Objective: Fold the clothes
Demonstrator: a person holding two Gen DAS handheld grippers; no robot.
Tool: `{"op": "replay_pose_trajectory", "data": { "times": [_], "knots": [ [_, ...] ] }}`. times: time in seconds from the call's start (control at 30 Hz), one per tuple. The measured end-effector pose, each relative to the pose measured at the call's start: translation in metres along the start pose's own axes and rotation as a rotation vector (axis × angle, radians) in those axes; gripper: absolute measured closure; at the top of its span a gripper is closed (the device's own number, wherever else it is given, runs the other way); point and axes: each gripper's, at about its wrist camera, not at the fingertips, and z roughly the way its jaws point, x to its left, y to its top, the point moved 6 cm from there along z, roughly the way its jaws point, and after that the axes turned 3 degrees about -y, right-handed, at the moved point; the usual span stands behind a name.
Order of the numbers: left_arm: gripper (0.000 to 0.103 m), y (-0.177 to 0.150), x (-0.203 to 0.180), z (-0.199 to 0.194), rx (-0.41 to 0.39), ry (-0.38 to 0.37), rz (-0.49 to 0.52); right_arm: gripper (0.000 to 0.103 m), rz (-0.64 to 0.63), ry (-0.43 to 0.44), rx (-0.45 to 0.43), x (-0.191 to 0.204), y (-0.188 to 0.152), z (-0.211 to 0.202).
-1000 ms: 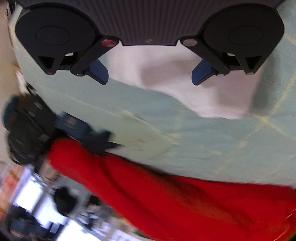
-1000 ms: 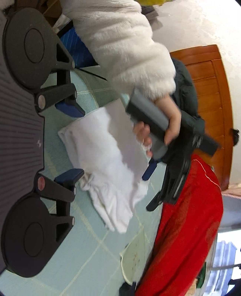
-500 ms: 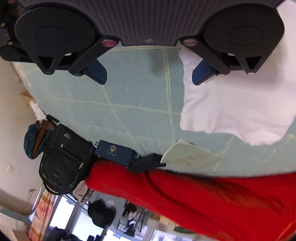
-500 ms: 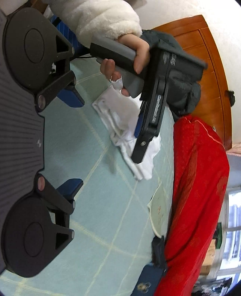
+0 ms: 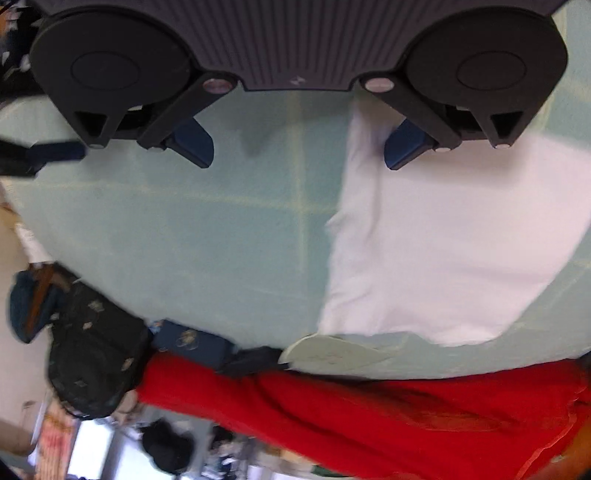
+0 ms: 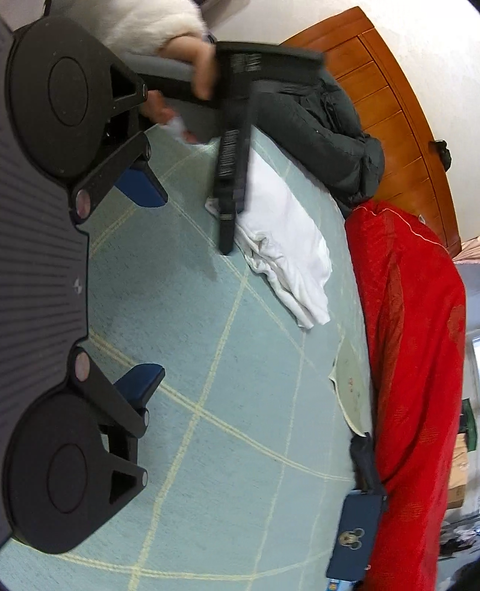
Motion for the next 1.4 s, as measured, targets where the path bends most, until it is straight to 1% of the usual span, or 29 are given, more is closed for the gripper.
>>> {"op": "replay_pose_trajectory", "data": {
  "times": [0.07,0.1,0.17,0.23,0.27,0.33,0.4,0.43,0.47,0.53,0.63,0.77,0.83,0.9,0.97,1.07,1.13,1.23,1.3,1.33,1.4],
  "knots": [
    [0.004,0.001,0.006,-0.021,-0.067,0.029,0.024,0.005,0.0,-0.001,-0.004,-0.001,0.0,-0.002],
    [0.004,0.004,0.012,-0.03,-0.101,0.042,0.022,0.005,0.002,-0.005,-0.008,-0.002,0.0,-0.002],
    [0.003,0.012,0.031,-0.04,-0.145,0.081,0.011,0.004,0.019,-0.009,-0.01,-0.005,0.001,-0.002],
    [0.003,0.019,0.053,-0.041,-0.169,0.162,0.005,0.004,0.037,-0.009,-0.006,-0.007,0.001,0.001],
    [0.003,0.02,0.063,-0.036,-0.16,0.193,0.013,0.004,0.04,-0.011,0.0,-0.007,0.0,0.003],
    [0.003,0.02,0.08,-0.023,-0.112,0.232,0.019,0.004,0.041,-0.019,0.011,-0.008,-0.002,0.006],
    [0.004,0.01,0.097,-0.011,-0.038,0.254,-0.048,0.004,0.04,-0.027,0.018,-0.008,-0.003,0.009],
    [0.004,0.003,0.102,-0.009,-0.007,0.257,-0.084,0.004,0.04,-0.03,0.022,-0.009,-0.003,0.011],
    [0.004,-0.001,0.104,-0.011,-0.007,0.247,-0.102,0.004,0.04,-0.032,0.026,-0.008,-0.003,0.012],
    [0.004,-0.002,0.104,-0.02,-0.037,0.217,-0.108,0.004,0.035,-0.039,0.031,-0.008,-0.002,0.014],
    [0.004,0.016,0.102,-0.033,-0.085,0.17,-0.072,0.004,0.03,-0.044,0.035,-0.008,0.0,0.018],
    [0.003,0.055,0.104,-0.011,-0.113,0.124,-0.049,0.003,0.03,-0.046,0.046,-0.007,-0.002,0.023],
    [0.003,0.071,0.108,0.005,-0.109,0.108,-0.054,0.003,0.013,-0.07,0.053,-0.007,-0.003,0.023],
    [0.003,0.072,0.12,0.029,-0.06,0.115,-0.093,0.003,-0.001,-0.089,0.056,-0.007,-0.003,0.023],
    [0.003,0.063,0.131,0.044,-0.007,0.112,-0.137,0.003,0.004,-0.087,0.056,-0.01,-0.003,0.023],
    [0.003,0.06,0.128,0.038,0.001,0.125,-0.139,0.002,0.021,-0.081,0.062,-0.015,-0.002,0.025],
    [0.003,0.069,0.12,0.032,-0.008,0.139,-0.091,0.002,0.027,-0.073,0.069,-0.016,-0.002,0.028],
    [0.003,0.093,0.109,0.031,-0.047,0.122,-0.018,0.002,0.027,-0.063,0.076,-0.014,-0.001,0.033],
    [0.003,0.11,0.109,0.044,-0.062,0.109,-0.002,0.001,0.025,-0.057,0.08,-0.012,-0.002,0.035],
    [0.003,0.117,0.111,0.054,-0.058,0.106,-0.001,0.001,0.02,-0.059,0.083,-0.012,-0.003,0.036],
    [0.003,0.121,0.125,0.08,-0.001,0.154,-0.012,0.001,0.008,-0.077,0.082,-0.014,-0.003,0.036]
  ]
}}
